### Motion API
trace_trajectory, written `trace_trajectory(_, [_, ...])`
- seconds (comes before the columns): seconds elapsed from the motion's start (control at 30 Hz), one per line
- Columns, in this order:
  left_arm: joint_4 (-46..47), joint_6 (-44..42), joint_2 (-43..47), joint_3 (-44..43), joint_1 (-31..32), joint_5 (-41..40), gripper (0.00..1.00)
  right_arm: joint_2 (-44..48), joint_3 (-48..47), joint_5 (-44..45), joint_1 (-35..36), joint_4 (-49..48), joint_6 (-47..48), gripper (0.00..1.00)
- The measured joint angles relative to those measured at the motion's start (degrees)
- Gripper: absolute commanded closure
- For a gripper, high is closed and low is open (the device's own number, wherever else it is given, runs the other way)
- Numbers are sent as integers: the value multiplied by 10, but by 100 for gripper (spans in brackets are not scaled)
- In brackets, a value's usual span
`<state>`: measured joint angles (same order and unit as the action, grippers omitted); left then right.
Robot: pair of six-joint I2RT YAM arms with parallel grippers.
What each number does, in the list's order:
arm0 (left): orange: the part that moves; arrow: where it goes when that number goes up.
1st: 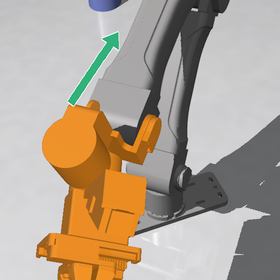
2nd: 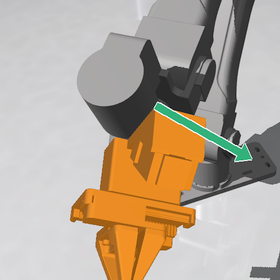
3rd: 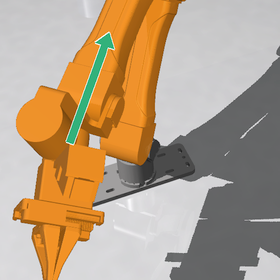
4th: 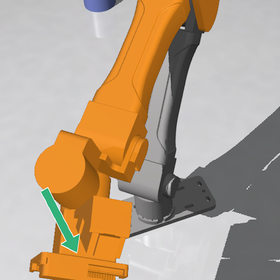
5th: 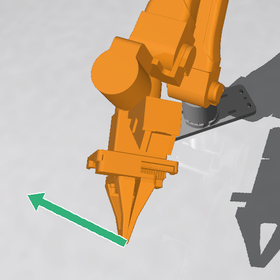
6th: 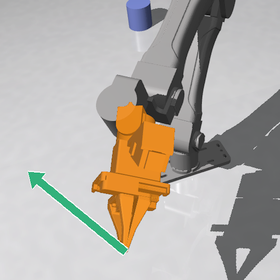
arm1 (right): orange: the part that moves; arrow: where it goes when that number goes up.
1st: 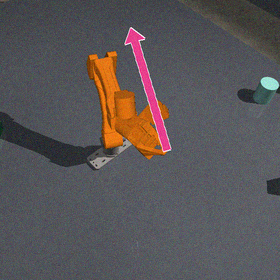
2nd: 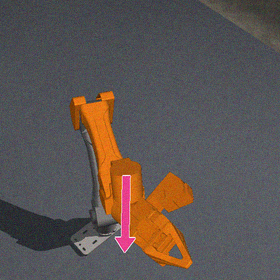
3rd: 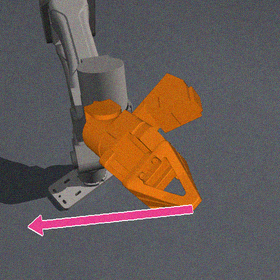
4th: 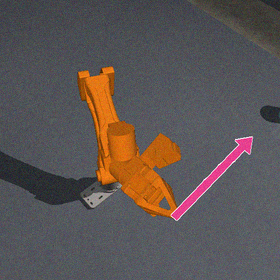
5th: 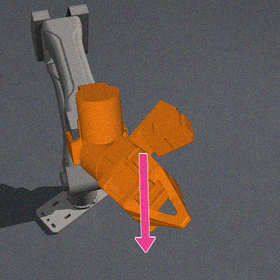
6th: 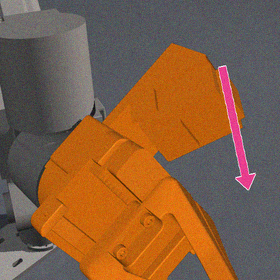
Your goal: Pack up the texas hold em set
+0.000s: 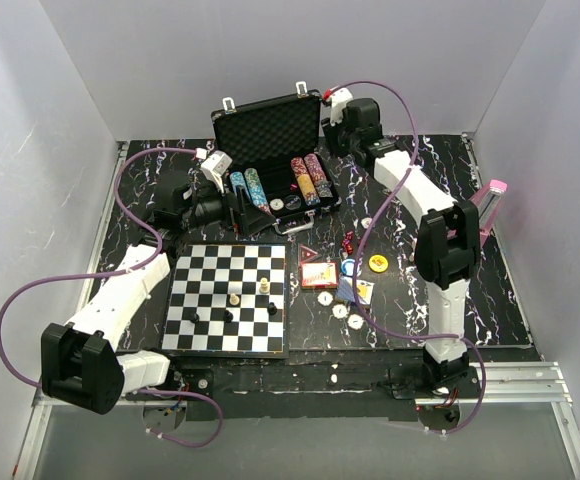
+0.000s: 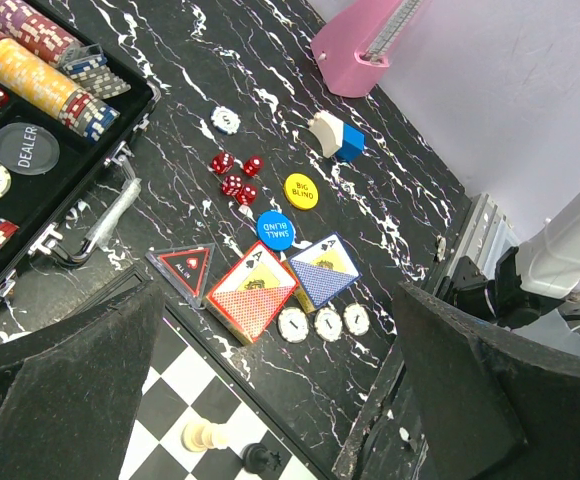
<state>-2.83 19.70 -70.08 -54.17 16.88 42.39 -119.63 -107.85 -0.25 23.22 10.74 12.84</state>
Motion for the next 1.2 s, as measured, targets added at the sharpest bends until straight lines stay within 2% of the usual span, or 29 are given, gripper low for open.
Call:
trace_trajectory(0.1, [0, 0, 0, 0, 0, 0, 2, 0, -5, -16, -6, 27, -89, 72])
trace_trajectory(0.2, [0, 0, 0, 0, 0, 0, 2, -7, -5, -35, -11, 75, -158, 74])
trace_trajectory(0.33, [0, 0, 0, 0, 0, 0, 2, -22, -5, -49, -11, 118, -220, 80])
trace_trajectory(0.47, [0, 1, 0, 0, 0, 0, 2, -38, -5, -62, -10, 150, -261, 81])
trace_trajectory(0.67, [0, 3, 0, 0, 0, 0, 2, -66, -13, -59, -10, 167, -284, 81])
trace_trajectory(0.9, [0, 3, 0, 0, 0, 0, 2, -127, -72, -41, -10, 192, -292, 81])
trace_trajectory(1.2, [0, 3, 0, 0, 0, 0, 2, -150, -109, -28, -15, 200, -295, 81])
